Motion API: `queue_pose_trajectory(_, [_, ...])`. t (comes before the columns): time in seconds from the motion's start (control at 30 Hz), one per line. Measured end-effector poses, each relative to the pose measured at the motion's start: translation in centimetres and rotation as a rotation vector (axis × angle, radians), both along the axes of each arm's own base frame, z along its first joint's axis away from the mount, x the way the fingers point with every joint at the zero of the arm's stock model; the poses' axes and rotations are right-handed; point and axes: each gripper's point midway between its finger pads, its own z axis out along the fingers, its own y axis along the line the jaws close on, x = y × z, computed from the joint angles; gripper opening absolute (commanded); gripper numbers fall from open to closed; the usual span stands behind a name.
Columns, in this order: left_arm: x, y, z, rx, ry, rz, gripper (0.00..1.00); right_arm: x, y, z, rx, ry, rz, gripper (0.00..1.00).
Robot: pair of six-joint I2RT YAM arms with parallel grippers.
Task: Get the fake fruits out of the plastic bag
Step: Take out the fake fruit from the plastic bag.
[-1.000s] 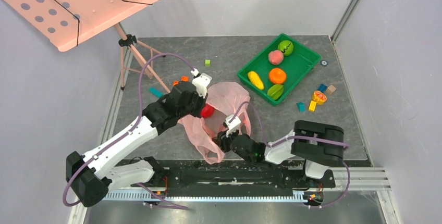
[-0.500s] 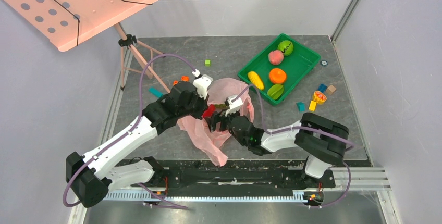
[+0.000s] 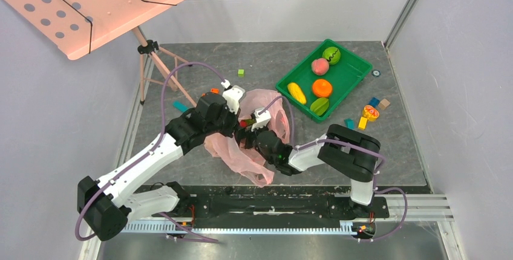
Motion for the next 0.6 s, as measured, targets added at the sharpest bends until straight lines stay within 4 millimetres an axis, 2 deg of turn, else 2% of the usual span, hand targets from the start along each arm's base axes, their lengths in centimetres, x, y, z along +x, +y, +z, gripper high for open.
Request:
queue_pose_trajectory(0.3, [1.0, 1.5, -1.0, 0.058, 0.005, 0.070, 0.02, 1.3, 1.4, -2.5, 0.011, 0.038, -0.020, 0.98])
queue_pose_trajectory(0.43, [1.2, 1.9, -1.1, 0.075, 0.002, 0.090, 0.02, 1.8, 1.9, -3.4, 0.026, 0.050, -0.028, 0.92])
queue_pose_trajectory(0.47, [1.3, 1.9, -1.1, 0.074, -0.001, 0.092, 0.02, 1.9, 1.9, -3.8, 0.018, 0.052, -0.029, 0.89])
queue_pose_trajectory(0.6, [0.0, -0.2, -0.9, 0.010, 0.031, 0.012, 0.02, 2.3, 2.1, -4.6, 0.006, 0.056, -0.035, 0.80])
